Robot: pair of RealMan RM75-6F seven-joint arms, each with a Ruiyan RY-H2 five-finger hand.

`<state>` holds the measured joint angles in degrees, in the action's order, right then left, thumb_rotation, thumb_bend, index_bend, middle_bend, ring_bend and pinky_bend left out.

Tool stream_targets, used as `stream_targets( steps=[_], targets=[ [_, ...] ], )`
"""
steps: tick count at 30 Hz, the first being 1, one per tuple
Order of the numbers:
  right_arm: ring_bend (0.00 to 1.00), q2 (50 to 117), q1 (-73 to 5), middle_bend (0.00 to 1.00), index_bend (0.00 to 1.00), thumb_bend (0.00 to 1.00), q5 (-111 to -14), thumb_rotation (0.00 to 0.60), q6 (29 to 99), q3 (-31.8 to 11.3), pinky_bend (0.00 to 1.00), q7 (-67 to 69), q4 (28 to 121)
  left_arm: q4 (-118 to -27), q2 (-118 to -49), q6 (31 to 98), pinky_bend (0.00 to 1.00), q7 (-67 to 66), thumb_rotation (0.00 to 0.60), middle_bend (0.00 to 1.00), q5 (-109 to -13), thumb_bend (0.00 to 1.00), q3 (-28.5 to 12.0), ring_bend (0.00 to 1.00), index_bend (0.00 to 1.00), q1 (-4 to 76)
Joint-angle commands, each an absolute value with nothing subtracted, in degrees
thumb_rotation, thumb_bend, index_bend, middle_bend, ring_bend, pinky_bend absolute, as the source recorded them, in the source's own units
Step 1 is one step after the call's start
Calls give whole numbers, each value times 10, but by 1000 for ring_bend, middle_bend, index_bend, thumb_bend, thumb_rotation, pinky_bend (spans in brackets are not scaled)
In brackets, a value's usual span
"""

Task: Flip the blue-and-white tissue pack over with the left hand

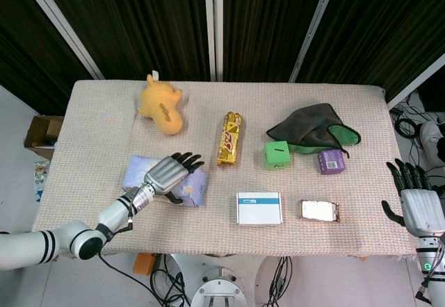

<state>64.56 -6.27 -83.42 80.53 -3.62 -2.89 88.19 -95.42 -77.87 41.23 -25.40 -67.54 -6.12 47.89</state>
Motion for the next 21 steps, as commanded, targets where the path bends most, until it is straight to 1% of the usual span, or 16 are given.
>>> stream_targets(
  steps=[1, 4, 7, 13, 16, 21],
  targets=[
    [0, 646, -63, 0, 0, 243, -834, 600, 804, -36, 0, -29, 881, -956, -779, 415, 176, -255, 474, 23, -672, 0, -58, 22, 29, 482],
    [0, 643, -64, 0, 0, 283, -841, 600, 802, -32, 0, -24, 881, -957, -778, 415, 176, -259, 474, 26, -664, 0, -54, 22, 29, 487],
    [0, 642, -63, 0, 0, 320, -844, 600, 803, -30, 0, -20, 878, -964, -774, 419, 177, -270, 476, 58, -655, 0, -49, 22, 29, 491],
    [0, 640, -64, 0, 0, 322, -843, 600, 806, -33, 0, -17, 880, -980, -771, 431, 176, -298, 473, 83, -628, 0, -46, 21, 29, 503],
    [0, 639, -64, 0, 0, 322, -843, 600, 804, -32, 0, -19, 882, -981, -772, 433, 177, -314, 494, 113, -612, 0, -43, 22, 29, 512],
    [0, 636, -65, 0, 0, 322, -841, 600, 803, -35, 0, -17, 882, -977, -779, 434, 176, -332, 560, 124, -582, 0, -36, 22, 29, 524]
  ],
)
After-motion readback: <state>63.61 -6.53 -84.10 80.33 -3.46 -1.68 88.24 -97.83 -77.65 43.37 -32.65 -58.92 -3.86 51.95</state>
